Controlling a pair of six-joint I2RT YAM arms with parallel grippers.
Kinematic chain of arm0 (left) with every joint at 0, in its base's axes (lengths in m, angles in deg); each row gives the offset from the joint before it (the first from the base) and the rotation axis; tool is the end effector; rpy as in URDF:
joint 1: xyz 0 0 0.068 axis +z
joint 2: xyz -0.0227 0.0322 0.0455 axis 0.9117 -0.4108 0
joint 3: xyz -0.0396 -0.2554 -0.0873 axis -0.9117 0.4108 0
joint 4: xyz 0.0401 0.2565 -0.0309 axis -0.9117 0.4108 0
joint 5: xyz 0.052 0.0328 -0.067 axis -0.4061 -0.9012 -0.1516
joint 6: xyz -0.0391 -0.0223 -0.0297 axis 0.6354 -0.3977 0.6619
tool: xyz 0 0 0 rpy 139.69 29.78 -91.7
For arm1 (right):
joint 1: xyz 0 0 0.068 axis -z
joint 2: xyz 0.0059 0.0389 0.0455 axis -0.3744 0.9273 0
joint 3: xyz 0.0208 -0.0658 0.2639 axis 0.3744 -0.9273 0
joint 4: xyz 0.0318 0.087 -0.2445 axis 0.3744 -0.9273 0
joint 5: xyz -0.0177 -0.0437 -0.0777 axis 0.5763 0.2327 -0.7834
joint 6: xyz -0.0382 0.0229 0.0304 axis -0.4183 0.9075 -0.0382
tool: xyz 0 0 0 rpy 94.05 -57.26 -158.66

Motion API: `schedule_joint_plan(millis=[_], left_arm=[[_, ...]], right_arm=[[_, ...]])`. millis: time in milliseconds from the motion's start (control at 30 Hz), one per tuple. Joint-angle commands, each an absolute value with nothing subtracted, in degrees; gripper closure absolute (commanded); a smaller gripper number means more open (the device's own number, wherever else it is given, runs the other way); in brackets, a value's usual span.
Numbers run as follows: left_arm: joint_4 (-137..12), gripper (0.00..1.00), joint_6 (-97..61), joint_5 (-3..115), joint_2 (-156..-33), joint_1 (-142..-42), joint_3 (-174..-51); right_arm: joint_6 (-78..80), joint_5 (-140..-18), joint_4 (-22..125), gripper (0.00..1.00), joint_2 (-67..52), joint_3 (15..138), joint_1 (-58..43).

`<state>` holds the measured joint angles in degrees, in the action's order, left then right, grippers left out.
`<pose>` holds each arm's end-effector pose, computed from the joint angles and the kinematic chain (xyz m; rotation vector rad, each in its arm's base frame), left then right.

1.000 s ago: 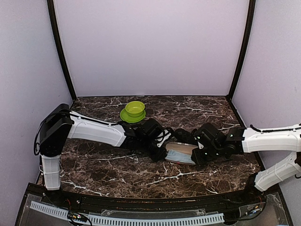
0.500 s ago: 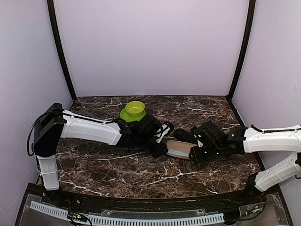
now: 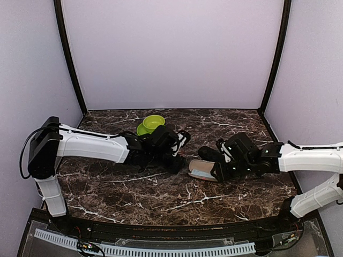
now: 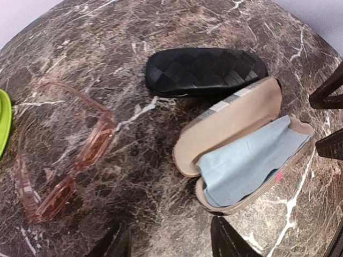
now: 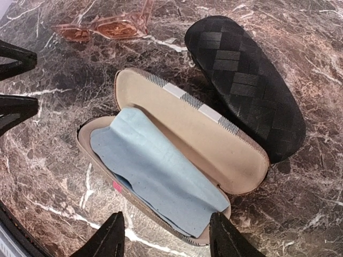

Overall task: Organize the sunglasses
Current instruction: Pick up the sunglasses from the center of the board.

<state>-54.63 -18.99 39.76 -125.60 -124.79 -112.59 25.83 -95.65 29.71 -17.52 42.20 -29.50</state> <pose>0.2179 -0.3534 0.2107 0.8686 2.1309 -0.4838 0.1570 0.1881 0.2077 -0.3673 2.4865 0.4201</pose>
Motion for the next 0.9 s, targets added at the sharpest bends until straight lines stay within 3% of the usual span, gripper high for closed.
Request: schedule_joint_plan(millis=[0, 400, 867], left_arm=[[-54.1, 0.46, -15.4, 40.2, -120.4, -119.8, -110.3], [-50.7, 0.49, -13.2, 45.9, -125.2, -106.4, -115.0], [-44.3, 0.6, -16.0, 49.2, -140.2, -103.7, -127.7]], right_arm=[[23.7, -94.8, 33.2, 0.45, -18.0, 45.1, -27.6], [22.0, -93.0, 37.3, 0.44, -12.4, 48.3, -26.8], [22.7, -91.9, 38.9, 0.44, -13.0, 45.6, -26.8]])
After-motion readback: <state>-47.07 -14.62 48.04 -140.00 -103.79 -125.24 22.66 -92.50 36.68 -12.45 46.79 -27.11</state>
